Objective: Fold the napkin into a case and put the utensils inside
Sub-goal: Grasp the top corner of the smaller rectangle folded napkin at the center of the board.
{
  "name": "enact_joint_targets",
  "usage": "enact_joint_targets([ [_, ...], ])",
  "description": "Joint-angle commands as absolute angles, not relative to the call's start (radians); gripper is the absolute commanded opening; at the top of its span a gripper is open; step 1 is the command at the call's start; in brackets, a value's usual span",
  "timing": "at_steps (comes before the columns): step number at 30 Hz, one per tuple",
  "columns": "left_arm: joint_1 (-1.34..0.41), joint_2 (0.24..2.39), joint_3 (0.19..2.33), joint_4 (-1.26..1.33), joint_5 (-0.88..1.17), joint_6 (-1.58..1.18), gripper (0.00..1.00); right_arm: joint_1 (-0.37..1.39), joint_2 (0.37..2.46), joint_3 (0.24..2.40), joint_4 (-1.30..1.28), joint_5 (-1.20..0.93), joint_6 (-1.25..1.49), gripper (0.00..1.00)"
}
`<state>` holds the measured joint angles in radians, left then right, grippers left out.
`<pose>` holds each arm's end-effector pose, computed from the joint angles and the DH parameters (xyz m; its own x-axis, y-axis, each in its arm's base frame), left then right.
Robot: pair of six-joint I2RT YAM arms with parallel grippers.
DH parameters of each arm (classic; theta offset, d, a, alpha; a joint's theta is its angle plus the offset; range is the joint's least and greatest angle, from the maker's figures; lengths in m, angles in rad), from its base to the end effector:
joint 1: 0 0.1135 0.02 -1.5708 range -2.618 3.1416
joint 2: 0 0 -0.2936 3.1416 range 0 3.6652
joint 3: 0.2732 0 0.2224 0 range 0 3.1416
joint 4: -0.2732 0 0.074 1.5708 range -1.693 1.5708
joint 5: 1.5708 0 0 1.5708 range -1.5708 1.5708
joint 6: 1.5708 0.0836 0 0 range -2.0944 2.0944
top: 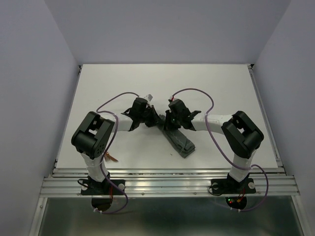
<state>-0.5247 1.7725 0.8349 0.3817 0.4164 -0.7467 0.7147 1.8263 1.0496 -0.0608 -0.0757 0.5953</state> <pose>0.3134 -0.2205 0.1846 -0.8484 -0.2267 -0.4784 0.2443 0.6342 -0.7336 0.2937 0.2632 0.1733 -0.8525 0.0006 -0.5227 -0.2581 0.8692 0.4218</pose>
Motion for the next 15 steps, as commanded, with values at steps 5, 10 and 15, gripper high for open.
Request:
enact_joint_targets([
  [5, -0.535, 1.755, 0.891, 0.304, 0.373, -0.703, 0.19, 0.723, 1.819, 1.040, -0.037, -0.077, 0.586, 0.12],
  [10, -0.535, 1.712, 0.908, 0.249, 0.344, -0.680, 0.33, 0.723, 1.801, 1.051, -0.049, -0.063, 0.586, 0.12],
  [15, -0.535, 1.678, 0.914, 0.207, 0.322, -0.661, 0.43, 0.723, 1.779, 1.069, -0.067, -0.035, 0.584, 0.12],
])
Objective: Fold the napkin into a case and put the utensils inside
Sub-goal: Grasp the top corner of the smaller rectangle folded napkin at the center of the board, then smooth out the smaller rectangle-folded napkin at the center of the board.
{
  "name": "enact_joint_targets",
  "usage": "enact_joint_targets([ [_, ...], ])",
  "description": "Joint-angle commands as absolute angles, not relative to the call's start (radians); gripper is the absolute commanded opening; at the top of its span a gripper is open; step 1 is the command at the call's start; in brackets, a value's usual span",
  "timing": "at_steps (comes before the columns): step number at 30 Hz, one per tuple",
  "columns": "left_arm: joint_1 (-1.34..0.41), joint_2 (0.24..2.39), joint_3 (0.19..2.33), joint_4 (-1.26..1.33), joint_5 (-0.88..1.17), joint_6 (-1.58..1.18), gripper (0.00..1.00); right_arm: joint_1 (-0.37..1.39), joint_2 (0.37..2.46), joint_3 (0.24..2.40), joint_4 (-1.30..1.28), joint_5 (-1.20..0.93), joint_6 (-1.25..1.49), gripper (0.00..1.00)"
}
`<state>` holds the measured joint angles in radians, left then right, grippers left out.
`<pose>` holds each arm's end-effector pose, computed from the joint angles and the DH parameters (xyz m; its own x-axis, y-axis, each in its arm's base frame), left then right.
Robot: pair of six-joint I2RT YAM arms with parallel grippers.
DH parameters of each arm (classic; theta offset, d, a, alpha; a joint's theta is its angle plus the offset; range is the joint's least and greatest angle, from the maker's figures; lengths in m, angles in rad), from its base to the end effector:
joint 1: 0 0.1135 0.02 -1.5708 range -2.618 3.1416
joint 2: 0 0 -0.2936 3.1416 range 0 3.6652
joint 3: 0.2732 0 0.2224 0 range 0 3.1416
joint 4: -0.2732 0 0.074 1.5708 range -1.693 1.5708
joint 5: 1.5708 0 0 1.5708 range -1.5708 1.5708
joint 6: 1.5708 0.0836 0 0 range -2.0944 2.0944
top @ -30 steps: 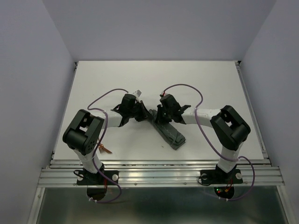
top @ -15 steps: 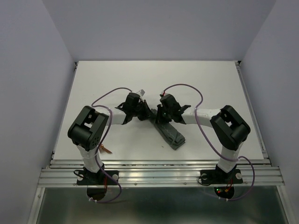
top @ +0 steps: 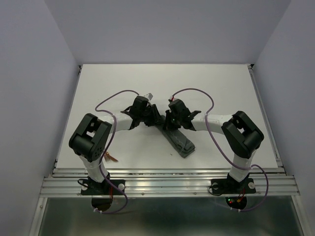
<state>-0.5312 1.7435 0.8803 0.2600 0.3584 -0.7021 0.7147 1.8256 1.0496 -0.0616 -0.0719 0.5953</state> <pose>0.3134 -0.2181 0.1926 -0.8406 -0.2075 -0.5002 0.2365 0.6903 -0.6838 0.2938 0.2629 0.1735 -0.8516 0.0016 -0.5242 -0.2566 0.8707 0.4195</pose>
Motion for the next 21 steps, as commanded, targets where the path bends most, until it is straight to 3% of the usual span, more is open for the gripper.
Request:
enact_joint_targets([
  [1, -0.535, 1.668, 0.916, 0.201, 0.318, -0.660, 0.43, 0.723, 1.772, 1.074, -0.075, -0.029, 0.583, 0.13],
  [9, -0.535, 1.620, 0.922, 0.157, 0.281, -0.646, 0.41, 0.723, 1.724, 1.089, -0.097, 0.058, 0.561, 0.13],
  [14, -0.534, 1.617, 0.914, 0.155, 0.275, -0.650, 0.28, 0.703, 1.709, 1.097, -0.109, 0.090, 0.551, 0.14],
  [18, -0.532, 1.595, 0.894, 0.155, 0.262, -0.655, 0.00, 0.660, 1.718, 1.103, -0.112, 0.094, 0.548, 0.15],
  [21, -0.528, 1.582, 0.871, 0.158, 0.249, -0.664, 0.00, 0.621, 1.756, 1.127, -0.135, 0.103, 0.542, 0.15],
])
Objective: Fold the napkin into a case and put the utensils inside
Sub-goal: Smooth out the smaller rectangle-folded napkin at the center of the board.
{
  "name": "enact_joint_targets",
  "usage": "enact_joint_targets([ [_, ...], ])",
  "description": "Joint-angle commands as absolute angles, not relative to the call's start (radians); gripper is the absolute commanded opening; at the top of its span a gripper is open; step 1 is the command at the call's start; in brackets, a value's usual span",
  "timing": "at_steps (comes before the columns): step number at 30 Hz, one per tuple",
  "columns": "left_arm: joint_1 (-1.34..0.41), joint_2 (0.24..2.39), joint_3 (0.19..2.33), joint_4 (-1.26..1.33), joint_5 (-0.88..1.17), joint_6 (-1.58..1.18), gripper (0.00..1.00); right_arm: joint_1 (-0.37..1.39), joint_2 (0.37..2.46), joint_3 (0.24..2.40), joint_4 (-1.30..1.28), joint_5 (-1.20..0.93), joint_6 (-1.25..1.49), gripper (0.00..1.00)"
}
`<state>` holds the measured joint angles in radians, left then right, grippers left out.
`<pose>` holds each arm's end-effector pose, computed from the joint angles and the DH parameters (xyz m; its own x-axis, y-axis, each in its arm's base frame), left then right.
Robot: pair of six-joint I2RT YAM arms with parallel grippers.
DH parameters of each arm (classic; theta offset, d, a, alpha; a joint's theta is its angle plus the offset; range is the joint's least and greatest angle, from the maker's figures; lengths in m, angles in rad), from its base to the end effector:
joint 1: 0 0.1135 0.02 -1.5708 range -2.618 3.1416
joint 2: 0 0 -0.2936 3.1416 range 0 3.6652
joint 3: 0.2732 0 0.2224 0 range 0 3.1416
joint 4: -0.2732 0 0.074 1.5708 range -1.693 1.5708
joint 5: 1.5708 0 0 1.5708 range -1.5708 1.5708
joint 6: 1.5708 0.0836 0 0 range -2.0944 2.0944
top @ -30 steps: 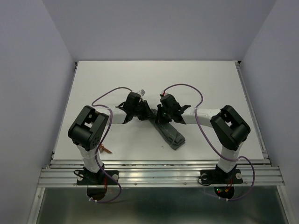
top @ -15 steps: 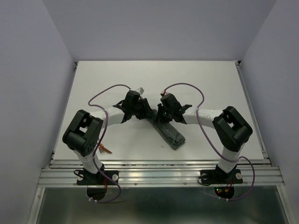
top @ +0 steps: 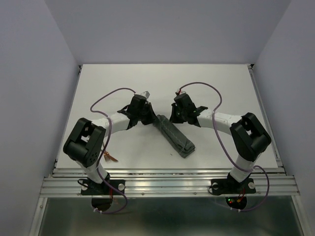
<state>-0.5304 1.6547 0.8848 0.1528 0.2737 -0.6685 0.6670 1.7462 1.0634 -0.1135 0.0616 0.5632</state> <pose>0.3044 -0.2047 0.2107 -0.8115 -0.2159 -0.5431 0.2221 0.7457 -0.6282 0.3059 0.2343 0.2015 -0.7864 0.0590 -0.6148 -0.1937 0.9217 0.3362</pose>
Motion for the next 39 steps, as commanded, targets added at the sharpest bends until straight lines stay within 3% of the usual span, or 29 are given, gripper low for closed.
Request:
enact_joint_targets([
  [1, -0.525, 1.580, 0.867, 0.160, 0.245, -0.664, 0.00, 0.621, 1.767, 1.144, -0.140, 0.098, 0.537, 0.15],
  [26, -0.528, 1.806, 0.989, 0.196, 0.350, -0.630, 0.00, 0.655, 1.864, 1.154, -0.153, 0.009, 0.526, 0.15],
  [39, -0.528, 1.592, 1.012, 0.061, 0.262, -0.583, 0.00, 0.655, 1.614, 1.080, -0.380, 0.313, 0.548, 0.21],
])
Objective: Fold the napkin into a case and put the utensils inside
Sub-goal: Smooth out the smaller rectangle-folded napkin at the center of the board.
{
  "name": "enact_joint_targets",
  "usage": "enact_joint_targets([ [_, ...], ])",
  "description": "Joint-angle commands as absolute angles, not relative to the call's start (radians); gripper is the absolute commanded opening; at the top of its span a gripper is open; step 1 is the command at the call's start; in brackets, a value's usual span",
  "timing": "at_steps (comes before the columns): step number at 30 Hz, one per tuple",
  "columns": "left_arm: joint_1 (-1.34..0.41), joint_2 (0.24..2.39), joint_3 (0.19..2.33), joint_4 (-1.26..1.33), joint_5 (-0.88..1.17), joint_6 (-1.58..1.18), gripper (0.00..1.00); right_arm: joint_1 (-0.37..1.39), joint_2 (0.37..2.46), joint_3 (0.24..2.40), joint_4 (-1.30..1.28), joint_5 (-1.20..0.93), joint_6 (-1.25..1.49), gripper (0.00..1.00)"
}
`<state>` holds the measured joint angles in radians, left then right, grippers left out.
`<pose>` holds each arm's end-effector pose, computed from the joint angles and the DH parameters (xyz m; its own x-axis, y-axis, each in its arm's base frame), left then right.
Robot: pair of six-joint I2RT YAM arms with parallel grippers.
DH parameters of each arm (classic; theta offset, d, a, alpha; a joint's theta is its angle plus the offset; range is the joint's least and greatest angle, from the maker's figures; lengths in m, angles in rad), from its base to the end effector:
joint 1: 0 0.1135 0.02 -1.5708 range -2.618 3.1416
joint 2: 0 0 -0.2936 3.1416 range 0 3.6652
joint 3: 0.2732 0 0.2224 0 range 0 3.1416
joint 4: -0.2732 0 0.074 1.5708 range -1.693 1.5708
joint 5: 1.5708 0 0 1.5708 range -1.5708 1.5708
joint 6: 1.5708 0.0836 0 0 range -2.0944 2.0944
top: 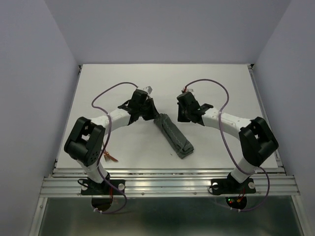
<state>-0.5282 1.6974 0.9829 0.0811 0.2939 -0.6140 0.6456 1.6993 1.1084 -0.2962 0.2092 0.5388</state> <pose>0.3180 -0.2136 0.2186 -0.8120 -0.1647 -0.5600 0.2646 0.7514 -0.6045 0.3038 0.2071 0.2144 -0.7797 0.0411 -0.6248 -0.0975 0.9777 0.1859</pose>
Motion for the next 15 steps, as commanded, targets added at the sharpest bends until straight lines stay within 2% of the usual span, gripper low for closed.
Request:
enact_joint_targets([
  [1, -0.528, 1.568, 0.997, 0.061, 0.261, -0.587, 0.00, 0.655, 1.577, 1.068, -0.400, 0.316, 0.549, 0.21],
  [5, -0.528, 1.514, 0.937, 0.075, 0.264, -0.615, 0.00, 0.704, 1.487, 1.005, -0.455, 0.324, 0.564, 0.20],
  [9, -0.540, 1.482, 0.853, 0.113, 0.282, -0.658, 0.00, 0.874, 1.460, 0.995, -0.554, 0.438, 0.583, 0.23],
  [15, -0.624, 1.515, 0.785, 0.202, 0.299, -0.722, 0.00, 0.971, 1.457, 0.994, -0.620, 0.486, 0.528, 0.33],
])
